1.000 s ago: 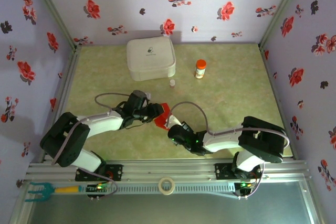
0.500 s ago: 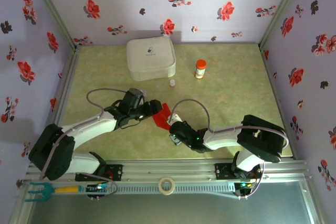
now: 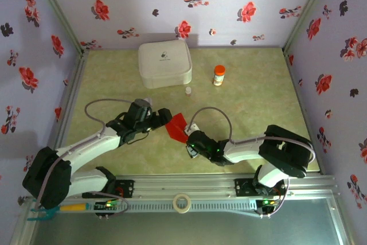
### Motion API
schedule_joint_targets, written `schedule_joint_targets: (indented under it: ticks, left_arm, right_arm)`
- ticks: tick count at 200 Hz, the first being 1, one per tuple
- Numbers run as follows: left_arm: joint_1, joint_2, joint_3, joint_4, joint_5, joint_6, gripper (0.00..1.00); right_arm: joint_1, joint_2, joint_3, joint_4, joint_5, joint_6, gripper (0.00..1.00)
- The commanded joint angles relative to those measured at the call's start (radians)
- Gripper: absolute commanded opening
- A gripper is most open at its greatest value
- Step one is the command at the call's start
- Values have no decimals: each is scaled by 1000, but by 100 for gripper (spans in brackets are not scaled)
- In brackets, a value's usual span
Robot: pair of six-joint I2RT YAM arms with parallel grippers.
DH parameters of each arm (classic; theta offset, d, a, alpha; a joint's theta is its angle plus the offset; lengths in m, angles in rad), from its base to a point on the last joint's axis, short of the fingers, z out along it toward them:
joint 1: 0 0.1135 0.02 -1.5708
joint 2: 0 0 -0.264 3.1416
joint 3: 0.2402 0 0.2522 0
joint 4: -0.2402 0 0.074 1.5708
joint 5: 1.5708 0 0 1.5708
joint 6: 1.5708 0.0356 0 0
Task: Fold a paper plane with a square sheet of paper (pick it up from the middle)
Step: Fourth fold the wing at the center of the table.
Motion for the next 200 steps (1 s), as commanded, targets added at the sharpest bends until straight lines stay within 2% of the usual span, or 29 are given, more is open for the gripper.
schedule_joint_targets:
  ticks: [1,61,83,98,145,200]
  left_arm:
    - [7,-7,-9,-10,-18,-8,88]
    - [7,-5,-15,2,-3,-7,86]
    - [7,-2,-30,41,17,-5,77]
    - [7,3,-36,60,33,-1,68]
    - [7,43,-42,111,84,2,47]
    - [7,114,-33,173,154,3,37]
  right_arm:
    - [-23,-11,-23,43,-61,61,0]
    - [-108,-6,-41,137,-265,178,0]
    - [-151,11,-40,163,-353,240,0]
    - [-175,24,-41,188,-404,274,0]
    - [-228,93,-35,245,-511,367,0]
    - [-274,179,-57,425,-619,495,0]
